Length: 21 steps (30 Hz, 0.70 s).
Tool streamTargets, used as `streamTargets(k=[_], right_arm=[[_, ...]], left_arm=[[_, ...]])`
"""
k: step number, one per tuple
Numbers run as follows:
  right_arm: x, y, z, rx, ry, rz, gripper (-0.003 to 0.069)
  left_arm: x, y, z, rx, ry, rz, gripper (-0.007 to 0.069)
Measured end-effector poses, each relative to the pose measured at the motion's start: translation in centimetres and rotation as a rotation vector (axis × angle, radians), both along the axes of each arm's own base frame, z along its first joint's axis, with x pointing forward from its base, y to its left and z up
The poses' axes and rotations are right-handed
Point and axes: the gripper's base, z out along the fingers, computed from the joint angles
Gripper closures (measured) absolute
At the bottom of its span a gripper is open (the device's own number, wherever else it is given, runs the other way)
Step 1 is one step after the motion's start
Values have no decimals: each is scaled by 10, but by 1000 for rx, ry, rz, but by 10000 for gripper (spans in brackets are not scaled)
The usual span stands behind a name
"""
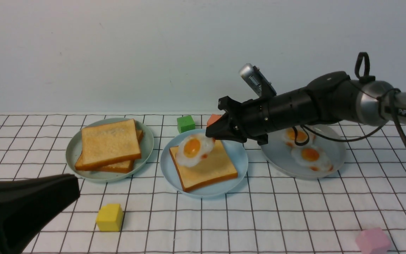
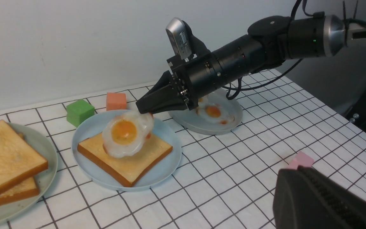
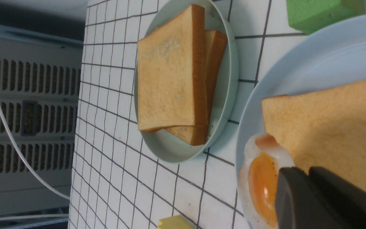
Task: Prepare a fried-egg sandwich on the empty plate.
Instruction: Use the right arm to place the fried egg on the slice of bread in the middle, then use the left arm to grab a slice of bread
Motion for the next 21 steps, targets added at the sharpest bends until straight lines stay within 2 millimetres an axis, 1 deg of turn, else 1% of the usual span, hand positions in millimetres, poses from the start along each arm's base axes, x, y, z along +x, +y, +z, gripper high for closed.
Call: streamTargets(k=[2, 4, 6, 7, 8, 11, 13, 14, 16, 18, 21], right_arm=[[1, 1, -3, 2, 6, -4, 598], [2, 0, -8, -3, 13, -9, 573], [2, 0, -11, -7, 17, -13, 512], [2, 0, -11, -7, 17, -13, 470], [2, 0, -11, -7, 17, -14, 461], [2, 0, -12, -25, 9, -10, 329], [2, -3, -13, -57, -1, -1, 262], [2, -4, -13, -72, -6, 6, 242], [2, -10, -11, -102, -9, 8, 223], [3, -24, 0, -165, -26, 2, 222], [-1, -47, 30, -265, -78, -5, 258]], left_arm=[[0, 0, 0, 0, 0, 0, 638], [0, 0, 0, 0, 0, 0, 638], [0, 0, 0, 0, 0, 0, 638], [0, 0, 0, 0, 0, 0, 638], [0, 0, 0, 0, 0, 0, 638], [0, 0, 0, 0, 0, 0, 638], [0, 0, 0, 0, 0, 0, 638], [0, 0, 0, 0, 0, 0, 638], [0, 0, 0, 0, 0, 0, 638], [0, 0, 0, 3, 3, 0, 638], [0, 0, -3, 19, 21, 3, 638]])
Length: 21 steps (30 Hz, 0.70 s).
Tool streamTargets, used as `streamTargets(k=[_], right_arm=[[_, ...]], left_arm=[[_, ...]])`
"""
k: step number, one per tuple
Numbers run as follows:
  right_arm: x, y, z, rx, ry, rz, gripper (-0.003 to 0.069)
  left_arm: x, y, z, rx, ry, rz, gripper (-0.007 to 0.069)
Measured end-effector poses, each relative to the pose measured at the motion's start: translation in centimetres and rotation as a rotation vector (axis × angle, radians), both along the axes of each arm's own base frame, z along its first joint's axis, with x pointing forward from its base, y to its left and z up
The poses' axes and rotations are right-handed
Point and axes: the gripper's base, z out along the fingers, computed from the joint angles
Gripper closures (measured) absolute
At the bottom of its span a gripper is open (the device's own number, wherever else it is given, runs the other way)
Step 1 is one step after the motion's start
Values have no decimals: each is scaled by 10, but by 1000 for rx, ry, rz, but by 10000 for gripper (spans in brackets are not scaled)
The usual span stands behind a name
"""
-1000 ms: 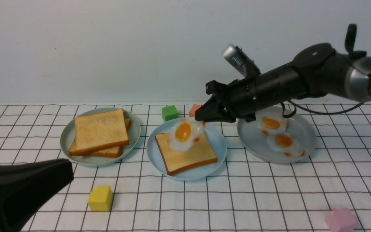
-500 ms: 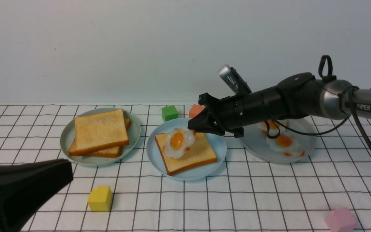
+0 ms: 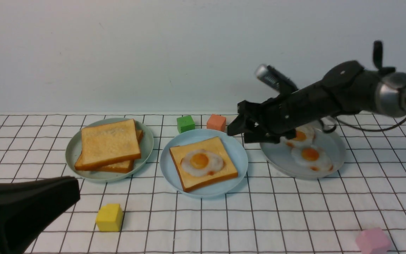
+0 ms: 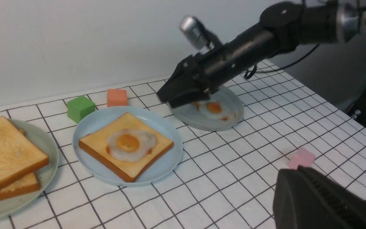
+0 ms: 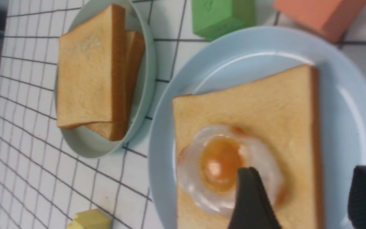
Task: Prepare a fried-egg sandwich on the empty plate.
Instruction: Use the left arm to grab a slice of bread
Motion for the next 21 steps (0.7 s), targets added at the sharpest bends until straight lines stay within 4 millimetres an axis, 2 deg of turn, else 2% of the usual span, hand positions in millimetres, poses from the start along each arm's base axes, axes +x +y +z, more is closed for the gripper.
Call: streamTargets(k=[2, 5, 9, 11, 13, 14, 15, 17, 19, 21], right_arm=[[-9, -13, 25, -73, -33, 25, 309], [-38, -28, 75, -215, -84, 87, 412], [-94, -45, 135, -396, -141, 104, 573], [-117, -47, 151, -429, -180, 93, 624], [-151, -48, 172, -437, -244, 94, 657], [-161, -48, 179, -433, -269, 94, 659], [-180, -48, 186, -427, -298, 105, 659], [-227, -45, 193, -403, -354, 158, 657], [-246, -46, 194, -392, -378, 182, 657], [-281, -50, 192, -375, -423, 223, 657]], left_arm=[[1, -1, -4, 26, 29, 3, 638], [8, -6, -14, 99, 108, 9, 638], [27, -24, -38, 250, 270, 16, 638], [40, -35, -46, 314, 338, 19, 638], [56, -50, -50, 372, 394, 20, 638], [60, -53, -50, 385, 403, 21, 638], [70, -60, -51, 416, 419, 20, 638], [103, -73, -52, 499, 452, 31, 638], [119, -76, -53, 526, 482, 37, 638], [155, -71, -59, 586, 545, 30, 638]])
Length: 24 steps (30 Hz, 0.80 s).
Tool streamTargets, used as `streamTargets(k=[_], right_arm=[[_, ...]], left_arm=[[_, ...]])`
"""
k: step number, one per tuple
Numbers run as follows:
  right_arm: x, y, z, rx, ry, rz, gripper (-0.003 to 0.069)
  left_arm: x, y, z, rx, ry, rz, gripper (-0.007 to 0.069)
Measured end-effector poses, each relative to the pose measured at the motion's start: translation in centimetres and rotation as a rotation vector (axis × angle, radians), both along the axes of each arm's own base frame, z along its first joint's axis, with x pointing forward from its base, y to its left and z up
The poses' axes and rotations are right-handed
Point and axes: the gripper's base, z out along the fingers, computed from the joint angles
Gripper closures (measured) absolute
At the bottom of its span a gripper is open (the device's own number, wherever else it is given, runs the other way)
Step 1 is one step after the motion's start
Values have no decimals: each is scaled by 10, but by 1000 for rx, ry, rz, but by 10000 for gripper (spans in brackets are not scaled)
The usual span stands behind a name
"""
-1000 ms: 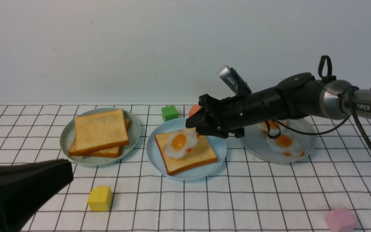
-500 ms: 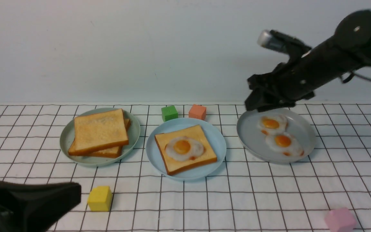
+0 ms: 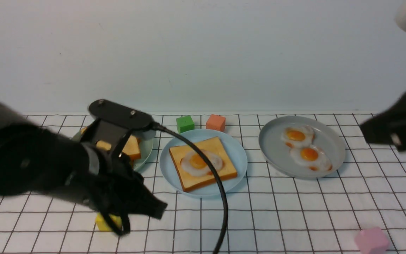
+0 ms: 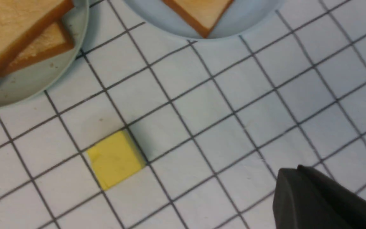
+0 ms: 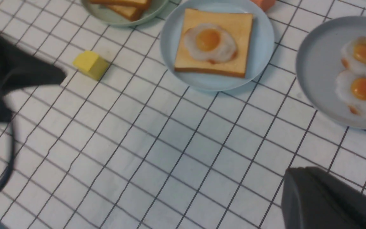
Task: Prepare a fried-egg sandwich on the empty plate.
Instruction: Use the left arm to grab a slice of bread
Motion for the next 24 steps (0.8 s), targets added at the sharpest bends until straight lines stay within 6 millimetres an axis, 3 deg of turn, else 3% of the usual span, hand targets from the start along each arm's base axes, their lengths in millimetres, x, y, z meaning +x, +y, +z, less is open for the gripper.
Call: streamTargets(k=[3, 7, 10, 15, 20, 24], right_arm=[[-37, -12, -2, 6, -70, 46, 656], [-64, -25, 0, 22, -140, 60, 656], [-77, -33, 5, 47, -186, 58, 655], [-82, -34, 7, 61, -211, 68, 654], [-83, -32, 8, 67, -229, 105, 652], [-83, -31, 9, 81, -239, 111, 651]], left_arm=[[42, 19, -10, 27, 69, -9, 638], [74, 41, -22, 65, 56, -21, 638], [89, 47, -32, 106, 15, -23, 638], [107, 49, -44, 181, -35, -49, 622], [126, 49, -50, 235, -58, -49, 521], [144, 50, -64, 323, -98, -87, 331]])
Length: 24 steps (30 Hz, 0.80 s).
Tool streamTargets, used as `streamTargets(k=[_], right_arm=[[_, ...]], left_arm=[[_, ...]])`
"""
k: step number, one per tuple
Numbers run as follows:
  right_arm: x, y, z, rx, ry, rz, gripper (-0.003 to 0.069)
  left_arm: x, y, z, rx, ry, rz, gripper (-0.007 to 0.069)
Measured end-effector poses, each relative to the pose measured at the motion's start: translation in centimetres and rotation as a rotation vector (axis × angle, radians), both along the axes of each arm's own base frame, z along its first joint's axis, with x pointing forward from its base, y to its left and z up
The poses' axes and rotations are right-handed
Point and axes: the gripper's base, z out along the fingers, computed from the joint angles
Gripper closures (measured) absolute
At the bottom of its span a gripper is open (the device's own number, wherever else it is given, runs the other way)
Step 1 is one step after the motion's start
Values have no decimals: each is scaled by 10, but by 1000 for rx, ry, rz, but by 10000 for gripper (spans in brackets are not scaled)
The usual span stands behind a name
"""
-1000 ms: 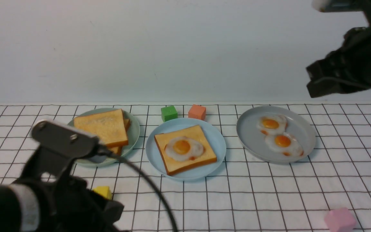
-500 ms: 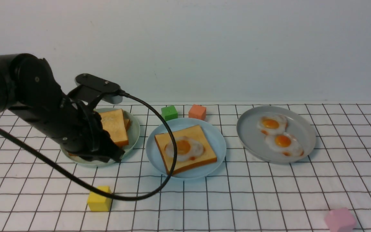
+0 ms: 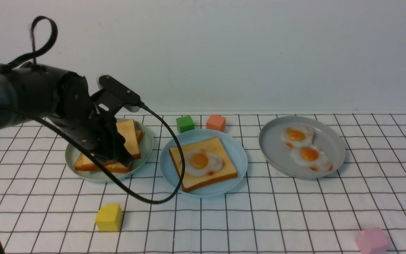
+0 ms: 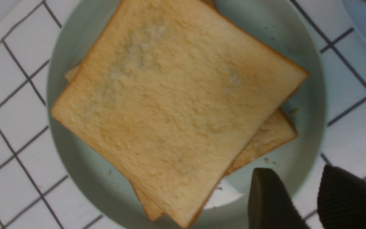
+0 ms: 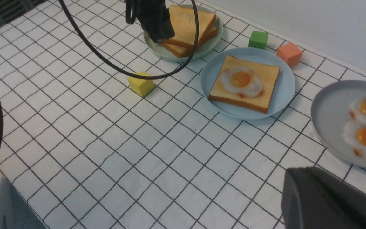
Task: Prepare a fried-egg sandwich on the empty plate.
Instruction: Use the left arm to grab a slice of bread
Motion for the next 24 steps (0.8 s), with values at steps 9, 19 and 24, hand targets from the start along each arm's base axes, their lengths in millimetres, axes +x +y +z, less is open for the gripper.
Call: streamTargets(k=[9, 19, 24], right_arm=[[-1, 1, 0, 28, 27, 2, 648], [-3, 3, 1, 69, 60, -2, 645], [-4, 4, 0, 77, 73, 7, 645]], left_arm=[[20, -2, -42, 97, -34, -88, 230], [27, -2, -52, 106, -53, -81, 441], [27, -1, -50, 120, -55, -89, 526]])
